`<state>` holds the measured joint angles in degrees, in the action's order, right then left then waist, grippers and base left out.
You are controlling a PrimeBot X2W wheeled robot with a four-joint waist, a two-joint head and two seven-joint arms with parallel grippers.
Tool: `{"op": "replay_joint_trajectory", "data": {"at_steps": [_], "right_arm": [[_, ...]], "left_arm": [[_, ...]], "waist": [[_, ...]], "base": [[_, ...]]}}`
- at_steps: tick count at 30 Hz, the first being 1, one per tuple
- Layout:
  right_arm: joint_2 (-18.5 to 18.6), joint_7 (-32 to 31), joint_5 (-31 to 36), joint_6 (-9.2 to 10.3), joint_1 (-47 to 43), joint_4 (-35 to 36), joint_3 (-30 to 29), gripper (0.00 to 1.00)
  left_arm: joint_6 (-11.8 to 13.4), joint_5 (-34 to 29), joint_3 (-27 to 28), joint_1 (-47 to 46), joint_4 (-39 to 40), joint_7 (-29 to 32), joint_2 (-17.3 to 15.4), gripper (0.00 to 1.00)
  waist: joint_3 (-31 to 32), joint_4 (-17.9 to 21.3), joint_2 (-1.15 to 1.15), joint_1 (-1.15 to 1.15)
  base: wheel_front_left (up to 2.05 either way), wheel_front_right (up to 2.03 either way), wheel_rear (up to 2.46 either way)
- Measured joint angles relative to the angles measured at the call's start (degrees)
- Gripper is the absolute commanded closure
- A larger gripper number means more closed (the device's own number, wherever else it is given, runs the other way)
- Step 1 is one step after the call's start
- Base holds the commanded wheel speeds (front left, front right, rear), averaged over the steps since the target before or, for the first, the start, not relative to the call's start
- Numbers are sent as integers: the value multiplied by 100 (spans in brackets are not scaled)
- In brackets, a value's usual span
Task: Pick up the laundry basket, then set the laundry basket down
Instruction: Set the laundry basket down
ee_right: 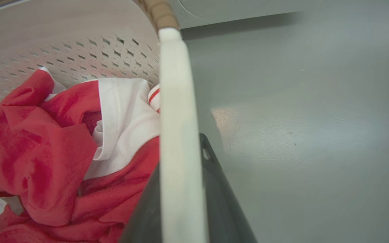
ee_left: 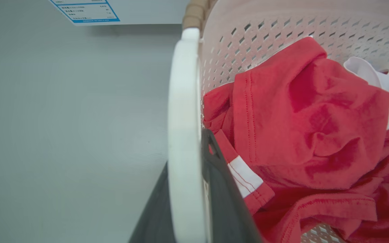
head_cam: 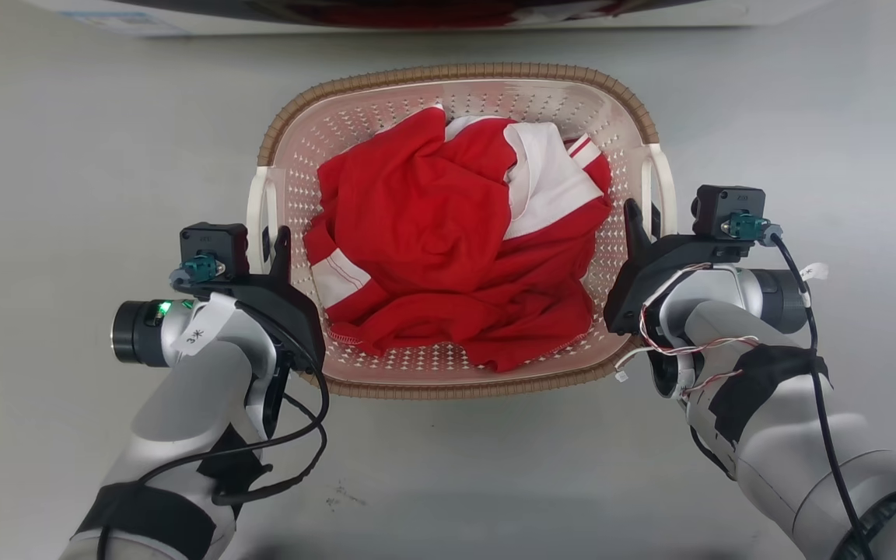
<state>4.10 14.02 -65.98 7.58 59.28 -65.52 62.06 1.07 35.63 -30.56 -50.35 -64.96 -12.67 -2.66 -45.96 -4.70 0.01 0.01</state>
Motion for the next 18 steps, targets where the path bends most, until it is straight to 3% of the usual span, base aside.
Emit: {"op": "replay_joint_trajectory", "data": {"at_steps": [18], "right_arm": [[2,22,100,0,270,4,-82,100]], "left_arm": [[3,-64,52,-325,-62,-124,-16,100]], "waist": [[-492,-47,0,-1]], "base": [[0,0,0]]}}
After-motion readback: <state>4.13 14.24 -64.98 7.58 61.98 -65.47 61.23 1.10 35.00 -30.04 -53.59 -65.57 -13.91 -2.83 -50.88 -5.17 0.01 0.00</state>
